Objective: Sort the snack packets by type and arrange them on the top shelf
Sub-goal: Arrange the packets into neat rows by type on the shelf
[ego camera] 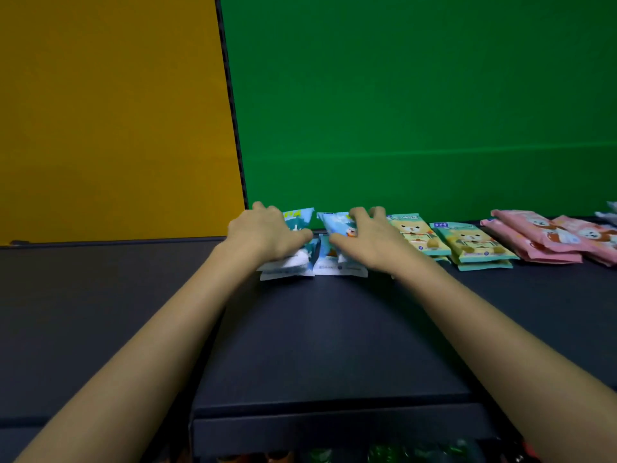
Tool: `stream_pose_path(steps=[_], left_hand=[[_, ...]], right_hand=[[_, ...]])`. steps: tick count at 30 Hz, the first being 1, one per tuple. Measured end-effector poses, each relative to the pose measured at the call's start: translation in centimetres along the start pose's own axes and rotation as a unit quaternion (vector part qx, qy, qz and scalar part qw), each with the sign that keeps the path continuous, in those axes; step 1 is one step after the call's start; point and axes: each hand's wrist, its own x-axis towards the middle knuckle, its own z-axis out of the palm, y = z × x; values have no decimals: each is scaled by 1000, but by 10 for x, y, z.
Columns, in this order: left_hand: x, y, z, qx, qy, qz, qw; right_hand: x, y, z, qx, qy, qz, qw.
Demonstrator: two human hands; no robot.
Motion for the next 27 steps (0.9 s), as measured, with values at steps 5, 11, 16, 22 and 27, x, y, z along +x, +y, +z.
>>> stream_pose_path(steps=[5,11,16,22,27], left_hand=[[-64,-11,9,61,-64,64,994],[-92,-24,29,77,-64,126,987],[-96,-63,34,-130,-170,225,950],[-104,-62,52,-147,-131,226,954],[-105,-60,53,-154,-127,215,956]], right_hand=[[-76,11,5,-21,-62,-37,997],[-99,19,8,-130,-36,-87,987],[-95,42,3,9,-123,-180,976],[-105,41,10,-47,-153,-155,975],[-121,30,11,-80,-159,-152,972]])
